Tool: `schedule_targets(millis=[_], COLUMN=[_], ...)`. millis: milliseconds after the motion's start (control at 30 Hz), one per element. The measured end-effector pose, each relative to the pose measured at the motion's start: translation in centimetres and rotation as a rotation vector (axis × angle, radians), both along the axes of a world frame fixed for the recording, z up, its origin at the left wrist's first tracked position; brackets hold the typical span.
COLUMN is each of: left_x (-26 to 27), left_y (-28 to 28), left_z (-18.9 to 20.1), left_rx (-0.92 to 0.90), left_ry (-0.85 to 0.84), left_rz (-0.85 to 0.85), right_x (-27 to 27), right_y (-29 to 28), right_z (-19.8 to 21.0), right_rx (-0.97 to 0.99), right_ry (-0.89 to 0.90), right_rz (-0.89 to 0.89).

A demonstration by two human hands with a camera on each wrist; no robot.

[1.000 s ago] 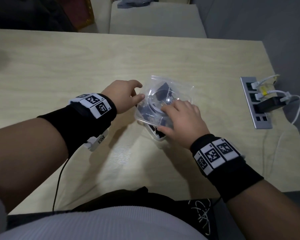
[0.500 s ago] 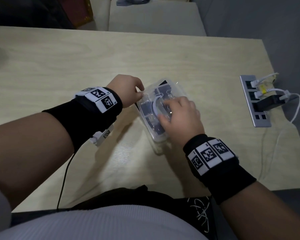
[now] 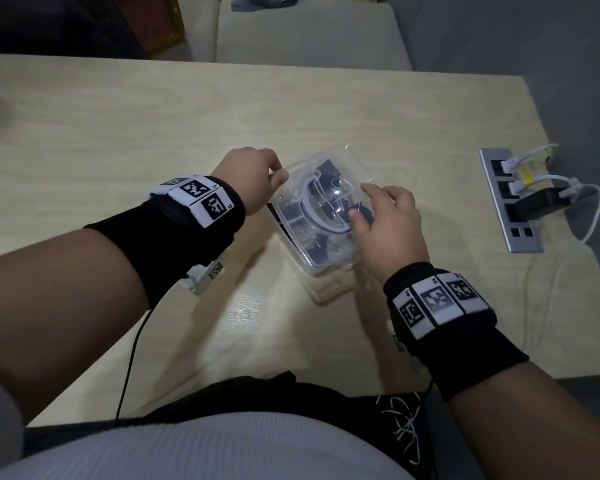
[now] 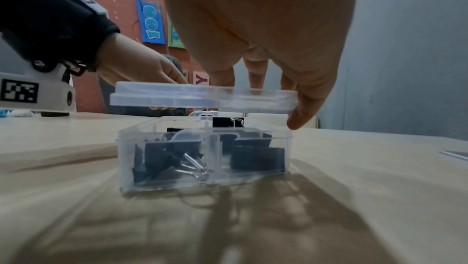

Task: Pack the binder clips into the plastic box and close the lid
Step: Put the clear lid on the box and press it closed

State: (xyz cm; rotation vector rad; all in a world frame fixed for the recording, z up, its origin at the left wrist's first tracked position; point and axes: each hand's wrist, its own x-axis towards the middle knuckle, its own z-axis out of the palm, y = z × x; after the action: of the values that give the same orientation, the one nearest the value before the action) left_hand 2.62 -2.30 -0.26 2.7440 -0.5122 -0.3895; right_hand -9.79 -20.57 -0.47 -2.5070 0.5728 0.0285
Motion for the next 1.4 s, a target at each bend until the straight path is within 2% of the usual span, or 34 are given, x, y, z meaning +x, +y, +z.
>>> schedule_targets(millis=[167,400,733,833,1000,1200,1300,1400], left_x=[0.2,0.4,0.7,0.6,0.1,0.1,0.1,0.0], left_y=[-0.9,-0.7,-1.3,-1.7,-1.1,-0.5,-0.4,-0.1], left_z=[0.1,0.1,1.3,2.3,2.1,1.0,0.5,0.3], left_rx=[0.149,0.216,0.345,0.393,0.336,0.310,0.267,0.173], left_ry=[-0.008,-0.018,0.072,0.131,0.341,0.218,0.269,0.283], left_rz=[-0.046,-0.073,-0.099,-0.134,-0.130,-0.163,-0.152,-0.070], right_x=[0.7,0.8,1.1,1.2,-0.4,-3.7,-3.9,-3.6], right_y=[-0.4,0.1,-0.5,-1.0,-1.6,-1.5,-0.9,-0.5], right_z=[-0.5,-0.5,-0.4,-0.4,-0.2,-2.3,-2.2,-2.0], right_rx=[-0.003,0.033,0.130,0.159,0.136,0.337,0.477,0.463], right_ry=[0.090,0.132,0.134,0.144,0.127,0.232,0.191,0.180], right_rz=[0.018,0.032,0.071,0.000,-0.207,-0.323,-0.353,-0.316])
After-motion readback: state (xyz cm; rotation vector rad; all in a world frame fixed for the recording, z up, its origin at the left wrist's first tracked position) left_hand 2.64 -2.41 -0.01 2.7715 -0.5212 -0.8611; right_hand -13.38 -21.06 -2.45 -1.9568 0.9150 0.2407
